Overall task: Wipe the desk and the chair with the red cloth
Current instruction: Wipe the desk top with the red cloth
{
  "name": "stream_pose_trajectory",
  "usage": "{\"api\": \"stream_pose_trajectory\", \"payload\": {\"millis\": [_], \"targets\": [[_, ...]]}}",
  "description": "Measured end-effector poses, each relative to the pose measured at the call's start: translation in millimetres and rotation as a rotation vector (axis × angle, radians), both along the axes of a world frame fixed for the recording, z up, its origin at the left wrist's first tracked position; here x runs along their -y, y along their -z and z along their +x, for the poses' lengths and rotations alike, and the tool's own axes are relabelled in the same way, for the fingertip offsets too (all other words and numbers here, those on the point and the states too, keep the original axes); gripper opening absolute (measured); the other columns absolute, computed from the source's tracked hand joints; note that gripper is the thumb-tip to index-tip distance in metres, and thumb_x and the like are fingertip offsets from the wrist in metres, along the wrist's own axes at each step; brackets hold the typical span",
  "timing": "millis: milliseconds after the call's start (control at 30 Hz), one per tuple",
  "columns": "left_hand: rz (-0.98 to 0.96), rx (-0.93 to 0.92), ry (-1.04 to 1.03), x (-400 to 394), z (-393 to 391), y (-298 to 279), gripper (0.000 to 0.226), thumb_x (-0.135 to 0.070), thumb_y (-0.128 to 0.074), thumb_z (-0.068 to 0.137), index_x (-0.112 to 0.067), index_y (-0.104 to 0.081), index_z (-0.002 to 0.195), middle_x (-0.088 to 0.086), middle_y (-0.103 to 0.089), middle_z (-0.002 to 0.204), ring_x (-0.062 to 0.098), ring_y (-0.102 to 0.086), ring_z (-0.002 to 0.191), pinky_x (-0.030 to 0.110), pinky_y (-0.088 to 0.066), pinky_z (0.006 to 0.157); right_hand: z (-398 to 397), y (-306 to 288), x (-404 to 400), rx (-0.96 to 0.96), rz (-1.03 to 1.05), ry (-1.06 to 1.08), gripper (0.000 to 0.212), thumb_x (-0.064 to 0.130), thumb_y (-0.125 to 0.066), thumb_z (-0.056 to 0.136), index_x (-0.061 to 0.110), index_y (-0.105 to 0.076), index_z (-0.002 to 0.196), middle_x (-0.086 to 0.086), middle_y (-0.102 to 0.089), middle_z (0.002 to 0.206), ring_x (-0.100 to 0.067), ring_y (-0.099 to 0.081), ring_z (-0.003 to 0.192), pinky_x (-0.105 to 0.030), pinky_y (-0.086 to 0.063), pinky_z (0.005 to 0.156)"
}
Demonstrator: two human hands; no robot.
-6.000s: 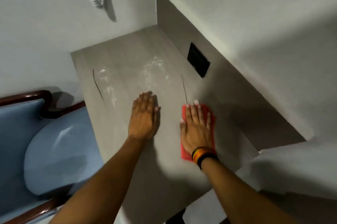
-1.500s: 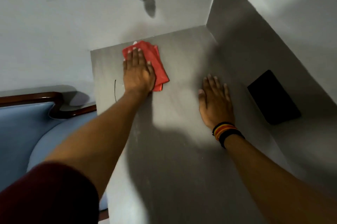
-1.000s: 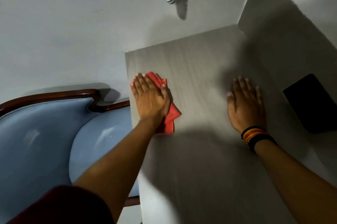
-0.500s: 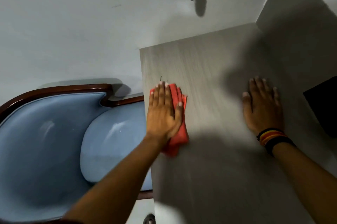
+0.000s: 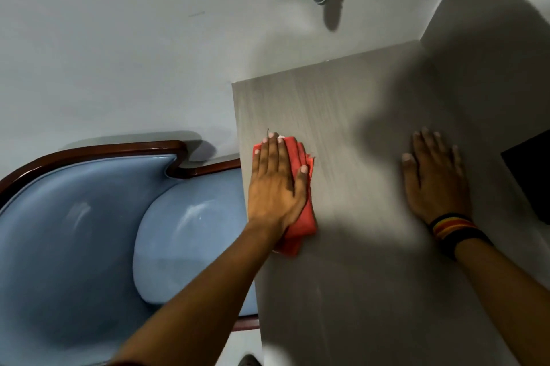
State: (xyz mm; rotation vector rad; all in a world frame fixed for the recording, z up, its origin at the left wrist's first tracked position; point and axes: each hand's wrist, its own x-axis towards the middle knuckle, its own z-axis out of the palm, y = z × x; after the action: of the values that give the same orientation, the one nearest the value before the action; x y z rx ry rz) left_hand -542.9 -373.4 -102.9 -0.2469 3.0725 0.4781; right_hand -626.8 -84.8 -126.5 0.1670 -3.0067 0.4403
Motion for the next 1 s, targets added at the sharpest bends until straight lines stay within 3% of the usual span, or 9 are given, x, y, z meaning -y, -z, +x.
{"api": "stream_pose_trajectory", "payload": {"millis": [133,267,367,467,567,700,833,1000], "targets": [[0.033,-0.038,0.154,28,-63,-11,0.067,-0.045,-0.027,0.114,-0.008,-0.017,0.170,0.010,-0.013,0.179,0.021,-0.009,0.168,0.041,-0.006,0.138,-3,-1,0,-0.005,-0.011,0.007,0.063,0.042,-0.026,0.103,0.009,-0.040,0.155,-0.011,-0.036,0.166,-0.027,-0.027,0.156,-0.052,-0.016,0.129],[0.060,-0.133,0.308,57,-149,-20,0.055,-0.033,-0.039,0.114,-0.008,-0.041,0.162,0.012,-0.039,0.171,0.025,-0.034,0.161,0.038,-0.023,0.134,-6,4,-2,-0.012,-0.026,-0.001,0.062,0.044,-0.026,0.104,0.013,-0.040,0.156,-0.008,-0.035,0.166,-0.024,-0.026,0.157,-0.049,-0.014,0.129],[0.030,-0.140,0.439,69,-196,-26,0.052,-0.031,-0.040,0.113,-0.009,-0.047,0.159,0.011,-0.045,0.167,0.025,-0.039,0.159,0.038,-0.026,0.134,-4,5,-3,-0.026,-0.030,-0.004,0.061,0.044,-0.025,0.105,0.014,-0.040,0.156,-0.007,-0.035,0.166,-0.024,-0.026,0.157,-0.048,-0.014,0.129],[0.016,-0.118,0.542,72,-210,-30,0.050,-0.028,-0.039,0.114,-0.008,-0.046,0.160,0.012,-0.044,0.168,0.025,-0.036,0.160,0.040,-0.023,0.135,-4,0,-1,-0.024,-0.056,0.005,0.061,0.043,-0.026,0.104,0.014,-0.041,0.155,-0.008,-0.037,0.165,-0.024,-0.027,0.157,-0.048,-0.013,0.130],[0.048,-0.102,0.555,71,-176,-30,0.052,-0.024,-0.038,0.115,-0.006,-0.037,0.164,0.012,-0.033,0.173,0.026,-0.024,0.165,0.046,-0.016,0.136,-2,-5,2,-0.015,-0.066,0.004,0.062,0.043,-0.026,0.104,0.013,-0.043,0.155,-0.008,-0.038,0.165,-0.025,-0.029,0.156,-0.048,-0.014,0.130],[0.095,-0.092,0.598,73,-119,-20,0.055,-0.030,-0.034,0.114,-0.012,-0.034,0.166,0.003,-0.028,0.176,0.016,-0.017,0.167,0.039,-0.011,0.138,1,-4,3,-0.007,-0.063,0.000,0.061,0.042,-0.028,0.104,0.012,-0.042,0.154,-0.009,-0.038,0.165,-0.025,-0.028,0.156,-0.049,-0.014,0.129],[0.057,-0.059,0.609,82,-150,-28,0.053,-0.027,-0.035,0.113,-0.011,-0.041,0.163,0.007,-0.038,0.172,0.022,-0.029,0.164,0.043,-0.021,0.135,-1,2,2,-0.013,-0.029,0.001,0.062,0.045,-0.025,0.104,0.014,-0.040,0.155,-0.008,-0.037,0.166,-0.024,-0.027,0.156,-0.050,-0.014,0.129],[-0.025,-0.068,0.630,96,-203,-28,0.054,-0.029,-0.035,0.112,-0.010,-0.041,0.163,0.010,-0.039,0.171,0.026,-0.031,0.163,0.045,-0.022,0.135,0,4,3,-0.024,-0.026,0.013,0.062,0.047,-0.025,0.104,0.015,-0.039,0.156,-0.006,-0.036,0.166,-0.023,-0.026,0.157,-0.049,-0.013,0.130]]}}
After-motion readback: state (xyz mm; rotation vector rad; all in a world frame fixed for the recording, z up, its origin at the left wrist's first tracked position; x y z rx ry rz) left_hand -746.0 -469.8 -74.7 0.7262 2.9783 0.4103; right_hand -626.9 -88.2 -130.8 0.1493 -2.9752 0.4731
